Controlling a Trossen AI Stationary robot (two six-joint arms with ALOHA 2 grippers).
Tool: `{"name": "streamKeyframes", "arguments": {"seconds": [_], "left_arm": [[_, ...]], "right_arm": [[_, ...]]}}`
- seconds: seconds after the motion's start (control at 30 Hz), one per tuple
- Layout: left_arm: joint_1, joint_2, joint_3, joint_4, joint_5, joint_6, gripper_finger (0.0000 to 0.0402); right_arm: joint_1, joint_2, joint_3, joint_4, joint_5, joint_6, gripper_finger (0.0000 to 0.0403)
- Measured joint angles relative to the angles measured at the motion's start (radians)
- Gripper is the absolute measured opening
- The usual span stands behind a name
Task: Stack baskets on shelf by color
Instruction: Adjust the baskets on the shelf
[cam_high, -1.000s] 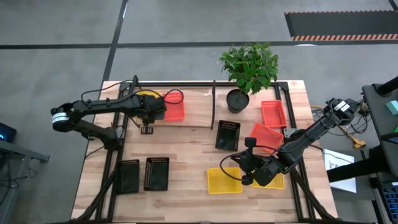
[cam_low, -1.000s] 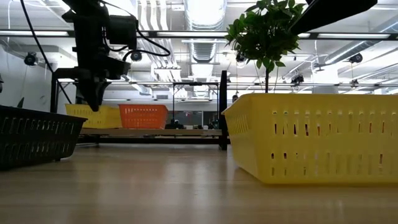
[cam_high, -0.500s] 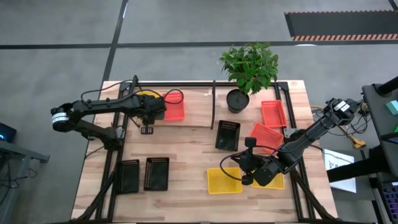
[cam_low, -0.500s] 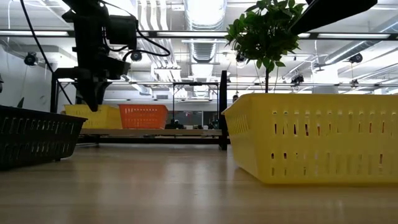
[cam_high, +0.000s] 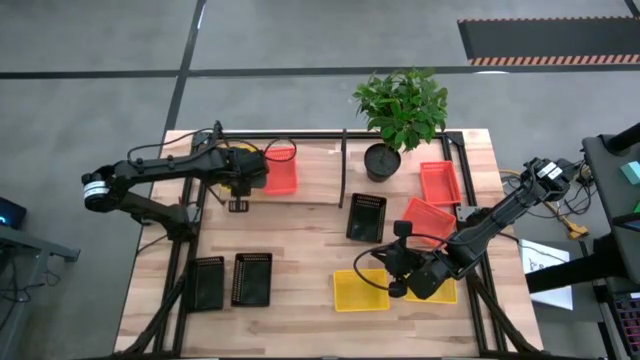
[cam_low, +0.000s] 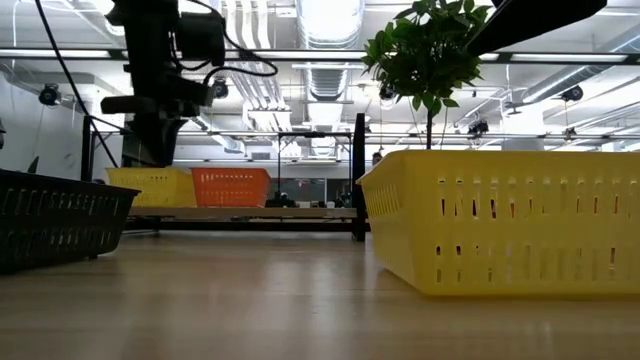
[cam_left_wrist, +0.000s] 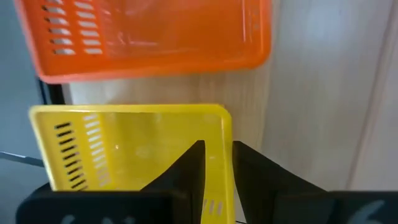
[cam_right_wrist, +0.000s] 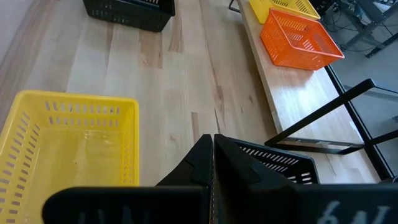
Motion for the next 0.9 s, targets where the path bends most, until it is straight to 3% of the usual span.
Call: {"name": "streamKeyframes", "arguments": {"seconds": [0.23, 0.47, 0.63, 0.9], "left_arm": [[-0.018, 0.000, 0.076, -0.012, 0.013, -0.029, 0.0064], [-0.094, 0.000, 0.118, 0.149, 0.216, -0.200, 0.0063], [-0.171, 0.019, 0.117, 0.253, 0.227, -0.209, 0.0063], [-0.184, 0.099, 0.109, 0.213, 0.225, -0.201, 0.0063]], "right_arm": [[0.000, 0.000, 0.000, 0.000, 0.000, 0.000, 0.0009], [0.000, 0.000, 0.000, -0.001, 0.000, -0.002, 0.0009], [0.000, 0.000, 0.000, -0.003, -0.001, -0.001, 0.0009], [0.000, 0.000, -0.002, -0.006, -0.006, 0.004, 0.0009]]}}
